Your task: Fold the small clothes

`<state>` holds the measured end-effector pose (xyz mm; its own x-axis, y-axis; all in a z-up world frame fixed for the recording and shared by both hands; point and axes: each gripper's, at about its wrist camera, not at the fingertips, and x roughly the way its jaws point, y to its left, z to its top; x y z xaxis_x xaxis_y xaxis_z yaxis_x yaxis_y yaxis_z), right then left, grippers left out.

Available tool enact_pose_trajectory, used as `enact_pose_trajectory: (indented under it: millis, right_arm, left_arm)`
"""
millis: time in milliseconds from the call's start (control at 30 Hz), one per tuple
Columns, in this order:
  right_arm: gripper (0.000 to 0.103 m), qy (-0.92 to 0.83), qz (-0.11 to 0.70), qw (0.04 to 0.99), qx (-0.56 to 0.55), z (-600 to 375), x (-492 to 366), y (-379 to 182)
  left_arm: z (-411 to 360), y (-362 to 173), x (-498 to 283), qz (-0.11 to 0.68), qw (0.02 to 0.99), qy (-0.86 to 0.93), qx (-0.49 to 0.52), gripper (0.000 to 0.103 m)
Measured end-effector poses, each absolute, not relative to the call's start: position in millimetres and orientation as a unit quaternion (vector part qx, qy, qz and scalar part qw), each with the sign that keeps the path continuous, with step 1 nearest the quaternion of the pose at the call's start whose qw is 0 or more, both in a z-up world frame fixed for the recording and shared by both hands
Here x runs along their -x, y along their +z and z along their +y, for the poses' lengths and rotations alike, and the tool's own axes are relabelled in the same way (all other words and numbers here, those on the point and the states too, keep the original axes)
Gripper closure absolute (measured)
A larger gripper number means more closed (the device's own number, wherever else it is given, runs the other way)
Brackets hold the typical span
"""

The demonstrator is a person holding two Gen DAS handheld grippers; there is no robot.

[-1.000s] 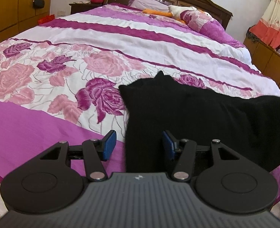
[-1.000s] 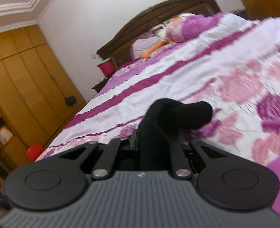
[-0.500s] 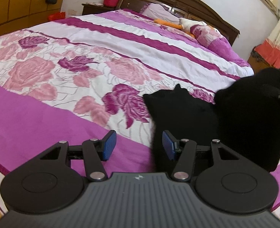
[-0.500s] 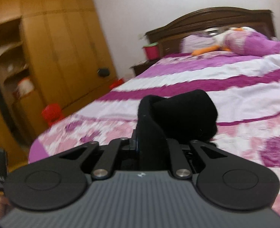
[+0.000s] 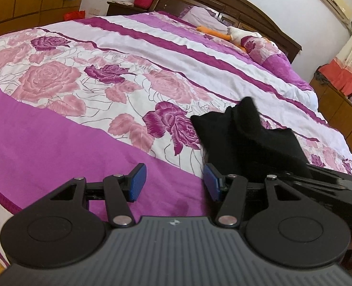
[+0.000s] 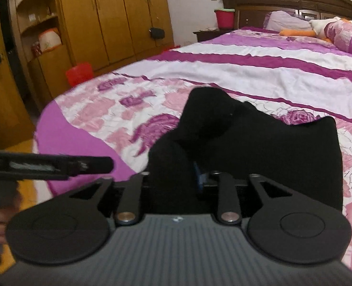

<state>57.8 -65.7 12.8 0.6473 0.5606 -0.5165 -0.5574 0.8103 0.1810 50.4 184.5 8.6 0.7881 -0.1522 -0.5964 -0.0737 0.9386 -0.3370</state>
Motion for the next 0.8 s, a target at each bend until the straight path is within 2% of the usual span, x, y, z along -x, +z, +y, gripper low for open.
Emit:
enact_pose_trajectory:
  millis: [67,400,800]
  right_arm:
    - [0.059,0.316,0.278,0.907,-0.016,-70,-50,21]
    - [0.058,0.303,0.231,0.924,-0.047,-110,-28,54]
    - [0.058,0.148,0.258,0.953,-0.065,-171,-40,16]
  left_arm:
    - [183,10,-50,0.323,0.929,-0.028,0.179,0.044]
    - [161,25,-53,0.310,0.924,-0.090,0.207,0.043]
    - [115,7,-112,0.334,0.918,-0.097,0.190,0.043]
